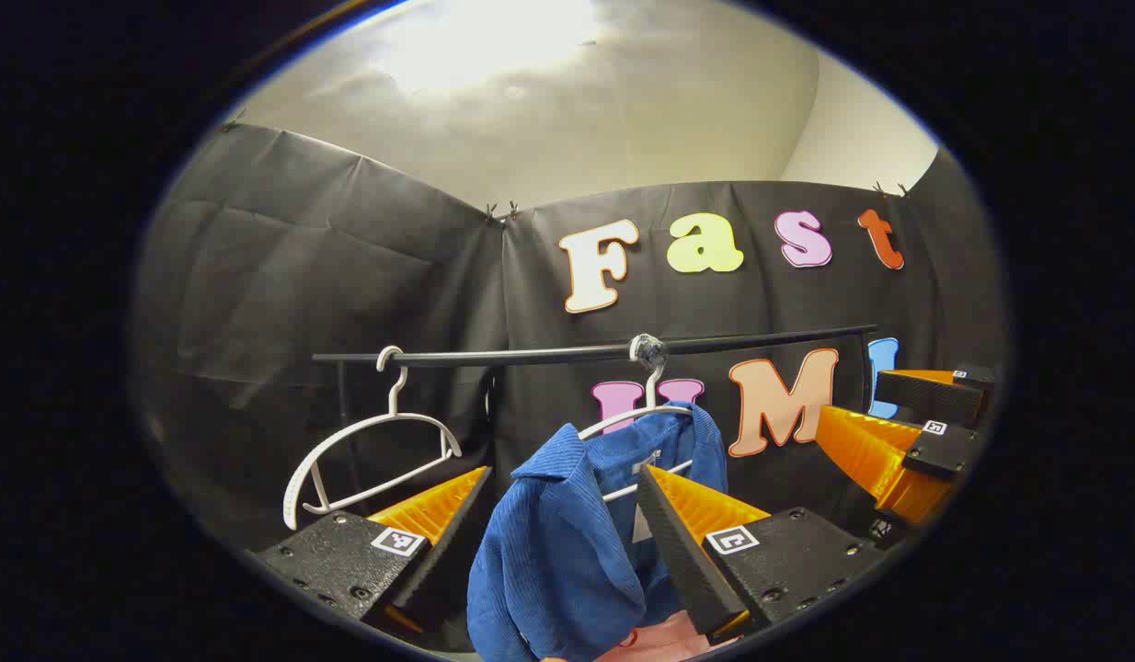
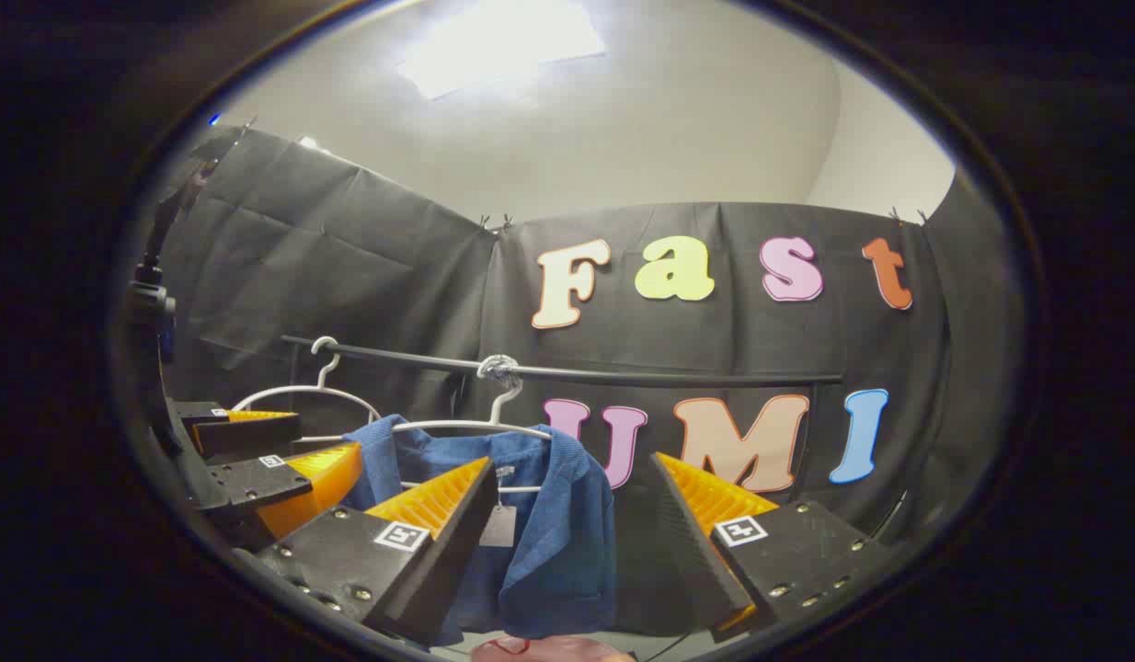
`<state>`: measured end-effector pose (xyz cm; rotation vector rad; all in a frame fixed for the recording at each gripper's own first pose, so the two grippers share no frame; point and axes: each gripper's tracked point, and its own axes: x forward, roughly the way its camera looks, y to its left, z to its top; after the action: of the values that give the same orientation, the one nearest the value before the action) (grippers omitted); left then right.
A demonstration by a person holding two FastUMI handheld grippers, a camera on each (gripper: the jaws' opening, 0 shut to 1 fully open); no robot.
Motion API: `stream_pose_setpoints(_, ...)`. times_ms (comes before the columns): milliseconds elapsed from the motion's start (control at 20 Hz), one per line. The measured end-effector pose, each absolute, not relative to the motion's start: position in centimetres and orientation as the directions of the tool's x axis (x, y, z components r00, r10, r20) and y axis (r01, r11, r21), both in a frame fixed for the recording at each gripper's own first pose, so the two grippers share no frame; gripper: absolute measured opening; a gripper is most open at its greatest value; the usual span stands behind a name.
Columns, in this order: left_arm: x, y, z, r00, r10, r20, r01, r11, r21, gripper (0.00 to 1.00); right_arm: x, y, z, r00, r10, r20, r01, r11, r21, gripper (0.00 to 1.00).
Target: Grasp the clothes on the hanger with both hands and then place them into the laundry hamper below.
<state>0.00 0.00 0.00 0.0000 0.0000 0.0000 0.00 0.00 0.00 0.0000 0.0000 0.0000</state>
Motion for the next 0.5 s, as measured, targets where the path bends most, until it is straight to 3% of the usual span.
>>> stream_pose_setpoints(500,-0.18,0.10,-0.48,1.000,0.019,-0.018,-0.019,1.000,0.016,0.93,-0.08,-0.20,-0.70,1.000,0.001,-0.012,-0.001,1.000,-0.014,0.97)
